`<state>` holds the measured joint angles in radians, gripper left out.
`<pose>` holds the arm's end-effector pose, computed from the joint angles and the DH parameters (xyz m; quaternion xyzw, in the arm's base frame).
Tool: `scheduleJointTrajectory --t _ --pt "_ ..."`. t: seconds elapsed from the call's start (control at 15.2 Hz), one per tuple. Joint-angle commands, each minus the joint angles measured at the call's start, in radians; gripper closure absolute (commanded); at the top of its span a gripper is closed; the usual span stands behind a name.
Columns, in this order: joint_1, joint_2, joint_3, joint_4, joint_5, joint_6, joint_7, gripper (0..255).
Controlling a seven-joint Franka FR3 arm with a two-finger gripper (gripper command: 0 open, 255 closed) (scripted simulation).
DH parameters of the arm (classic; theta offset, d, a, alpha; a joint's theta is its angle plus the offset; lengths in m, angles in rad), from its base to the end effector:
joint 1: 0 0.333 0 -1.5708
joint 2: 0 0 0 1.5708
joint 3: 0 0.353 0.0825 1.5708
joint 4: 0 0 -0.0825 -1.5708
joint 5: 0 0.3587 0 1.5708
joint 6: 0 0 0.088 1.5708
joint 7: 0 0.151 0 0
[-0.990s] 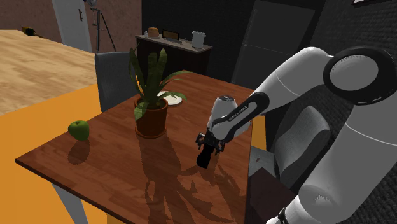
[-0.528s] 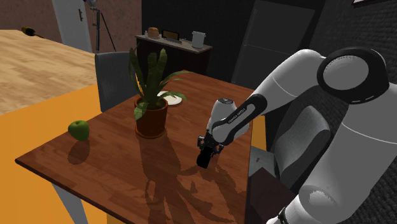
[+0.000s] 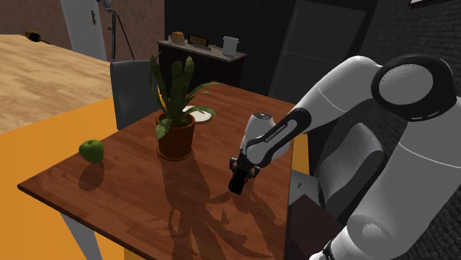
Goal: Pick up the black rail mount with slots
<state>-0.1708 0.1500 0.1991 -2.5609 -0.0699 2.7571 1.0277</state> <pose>0.4539 0.0166 0.2328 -0.8917 0.4519 -0.0212 0.0133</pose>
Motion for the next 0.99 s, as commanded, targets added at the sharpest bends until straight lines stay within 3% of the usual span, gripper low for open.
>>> scheduleJointTrajectory --t 0.0,0.92 --pt "-0.003 -0.025 0.006 0.000 0.015 -0.025 -0.011 255" --pt "-0.006 -0.193 0.019 0.016 0.092 -0.204 -0.066 255"
